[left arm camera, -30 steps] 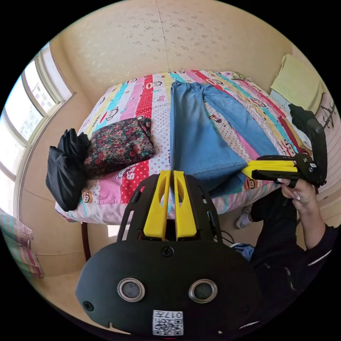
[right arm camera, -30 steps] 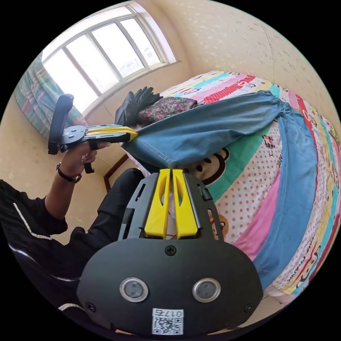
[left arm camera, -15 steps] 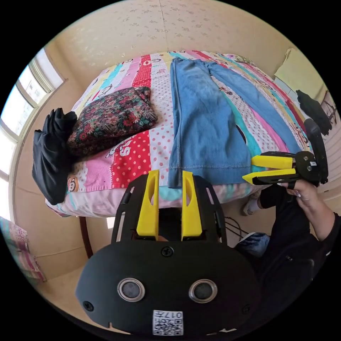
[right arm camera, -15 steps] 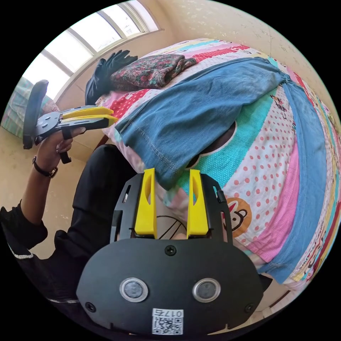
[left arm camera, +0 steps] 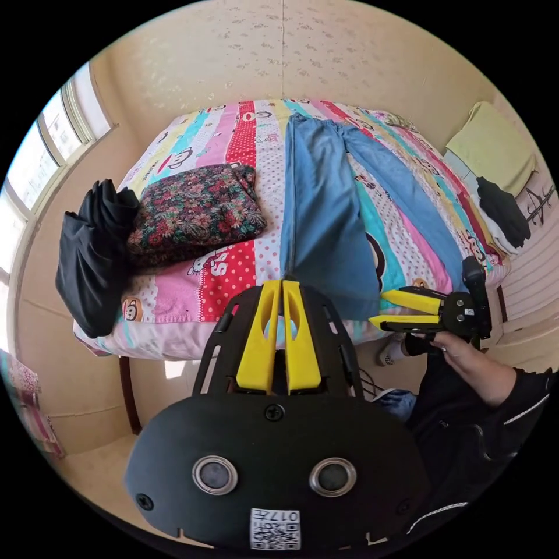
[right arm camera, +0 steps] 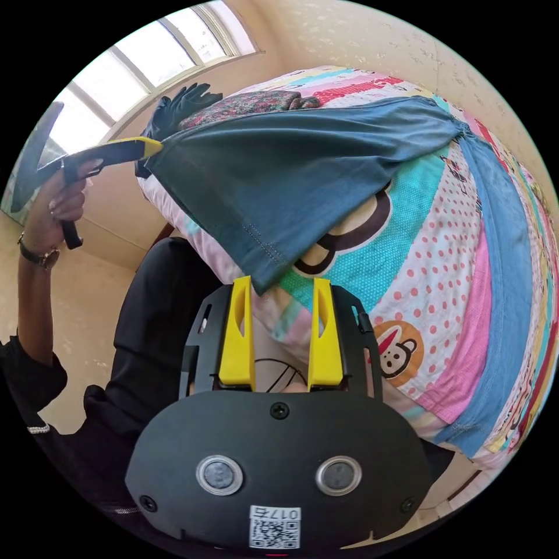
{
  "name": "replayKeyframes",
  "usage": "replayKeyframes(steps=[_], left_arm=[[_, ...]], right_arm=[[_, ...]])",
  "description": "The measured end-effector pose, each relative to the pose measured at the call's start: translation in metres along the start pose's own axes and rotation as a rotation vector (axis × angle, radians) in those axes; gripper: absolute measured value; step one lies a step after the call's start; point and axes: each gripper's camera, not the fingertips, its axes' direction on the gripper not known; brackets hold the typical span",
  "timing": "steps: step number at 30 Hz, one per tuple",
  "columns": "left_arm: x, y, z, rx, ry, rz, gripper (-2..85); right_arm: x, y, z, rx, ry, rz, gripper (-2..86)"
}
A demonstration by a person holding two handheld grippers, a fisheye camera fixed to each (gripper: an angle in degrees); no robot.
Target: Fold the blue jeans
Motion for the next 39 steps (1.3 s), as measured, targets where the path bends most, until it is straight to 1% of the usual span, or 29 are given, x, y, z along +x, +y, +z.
replayKeyframes(steps=[5,10,13,15,16,17,19,21,23,24,26,27,28,30,32,33,34,35,37,38,39], left_arm=[[0.016,-0.008,-0.029,0.064,-0.013,0.047,-0.8],[0.025,-0.014,-0.04,0.085,-0.036,0.081,-0.8],[0.023,-0.014,-0.035,0.074,-0.049,0.074,-0.7],[0.021,-0.014,-0.029,0.049,-0.055,0.075,-0.7],[0.019,-0.014,-0.027,0.039,-0.065,0.073,-0.7],[0.018,-0.014,-0.026,0.036,-0.069,0.074,-0.7],[0.014,-0.012,-0.03,0.024,-0.069,0.088,-0.7],[0.009,-0.008,-0.036,0.031,-0.061,0.097,-0.7],[0.002,0.0,-0.037,0.037,-0.066,0.088,-0.7],[-0.003,0.007,-0.03,0.026,-0.063,0.073,-0.7],[-0.011,0.019,-0.008,-0.001,-0.019,0.043,-0.6],[-0.016,0.027,0.013,-0.029,0.02,0.013,-0.6],[-0.02,0.036,0.039,-0.065,0.036,-0.017,-0.6],[-0.024,0.047,0.079,-0.118,0.032,-0.037,-0.5],[-0.026,0.057,0.109,-0.2,-0.072,-0.065,-0.4],[-0.026,0.063,0.121,-0.254,-0.162,-0.052,-0.2],[-0.027,0.068,0.122,-0.276,-0.184,-0.052,0.1],[-0.028,0.071,0.119,-0.265,-0.17,-0.063,0.5],[-0.031,0.075,0.096,-0.165,-0.041,-0.122,2.3],[-0.029,0.073,0.09,-0.14,-0.003,-0.128,2.9],[-0.019,0.068,0.078,-0.085,0.081,-0.117,4.7]], right_arm=[[-0.012,0.012,-0.011,0.1,-0.003,0.037,15.5],[-0.022,0.022,-0.007,0.126,0.012,0.051,15.8],[-0.024,0.026,-0.006,0.144,0.068,0.056,13.8],[-0.024,0.028,-0.01,0.127,0.091,0.0,7.4],[-0.022,0.028,-0.014,0.117,0.087,-0.001,6.4],[-0.016,0.03,-0.029,0.125,0.05,0.01,4.5],[-0.003,0.035,-0.064,0.161,-0.044,0.028,3.7],[0.01,0.045,-0.123,0.184,-0.127,0.03,3.3],[0.014,0.056,-0.156,0.209,-0.102,-0.002,3.2],[0.017,0.062,-0.164,0.186,-0.086,-0.015,3.1],[0.024,0.072,-0.157,0.125,-0.12,-0.009,3.1],[0.032,0.081,-0.142,0.095,-0.127,0.029,3.1],[0.035,0.086,-0.131,0.081,-0.122,0.042,3.1],[0.042,0.104,-0.081,0.02,-0.063,0.059,3.4],[0.041,0.113,-0.054,-0.06,-0.01,0.045,3.8],[0.037,0.119,-0.052,-0.063,0.025,0.012,4.3],[0.035,0.121,-0.056,-0.053,0.04,-0.001,4.6],[0.033,0.126,-0.065,-0.058,0.058,-0.019,5.4],[0.036,0.136,-0.088,-0.05,0.005,-0.039,8.7],[0.045,0.146,-0.107,-0.018,-0.04,-0.029,10.7],[0.058,0.159,-0.129,0.014,-0.061,-0.001,12.0]])
